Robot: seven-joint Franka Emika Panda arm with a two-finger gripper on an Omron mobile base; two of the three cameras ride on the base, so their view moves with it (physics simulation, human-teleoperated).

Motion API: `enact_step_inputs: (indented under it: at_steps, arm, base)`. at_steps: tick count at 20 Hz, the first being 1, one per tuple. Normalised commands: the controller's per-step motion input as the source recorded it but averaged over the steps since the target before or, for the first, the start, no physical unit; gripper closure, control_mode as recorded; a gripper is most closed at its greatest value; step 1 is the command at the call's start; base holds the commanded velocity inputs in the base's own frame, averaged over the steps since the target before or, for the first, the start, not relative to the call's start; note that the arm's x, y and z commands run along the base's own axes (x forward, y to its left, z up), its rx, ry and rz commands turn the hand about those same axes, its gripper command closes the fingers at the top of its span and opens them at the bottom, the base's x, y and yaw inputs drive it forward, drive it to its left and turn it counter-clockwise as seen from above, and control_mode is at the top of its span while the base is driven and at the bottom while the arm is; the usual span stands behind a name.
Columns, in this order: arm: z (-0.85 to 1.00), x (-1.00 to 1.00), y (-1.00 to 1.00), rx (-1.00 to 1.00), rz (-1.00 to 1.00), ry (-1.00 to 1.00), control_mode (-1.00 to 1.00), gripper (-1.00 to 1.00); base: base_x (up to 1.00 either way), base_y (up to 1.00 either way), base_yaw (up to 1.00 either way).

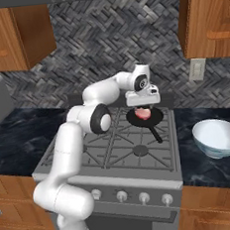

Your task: Place one of the steaks on the plate and the other in the bowl. Then place the bowl in the fridge.

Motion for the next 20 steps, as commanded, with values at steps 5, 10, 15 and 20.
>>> enact_step_inputs:
  at_steps: [5,10,15,20]
  arm:
    - [-0.26,0.22,0.0,0.0,0.0,0.0,-1.0,-1.0]
    - [-0.25,0.1,0.0,0.0,0.0,0.0,-1.0,-1.0]
    - [-0.27,0.0,-0.04,0.0,0.0,0.01,-1.0,-1.0]
    - [-0.01,-0.11,0.0,0.0,0.0,0.0,-1.0,-1.0]
  base:
    - [0.0,0.0,0.0]
    - [0.0,0.0,0.0]
    - [0.0,0.0,0.0]
    - [0.0,0.0,0.0]
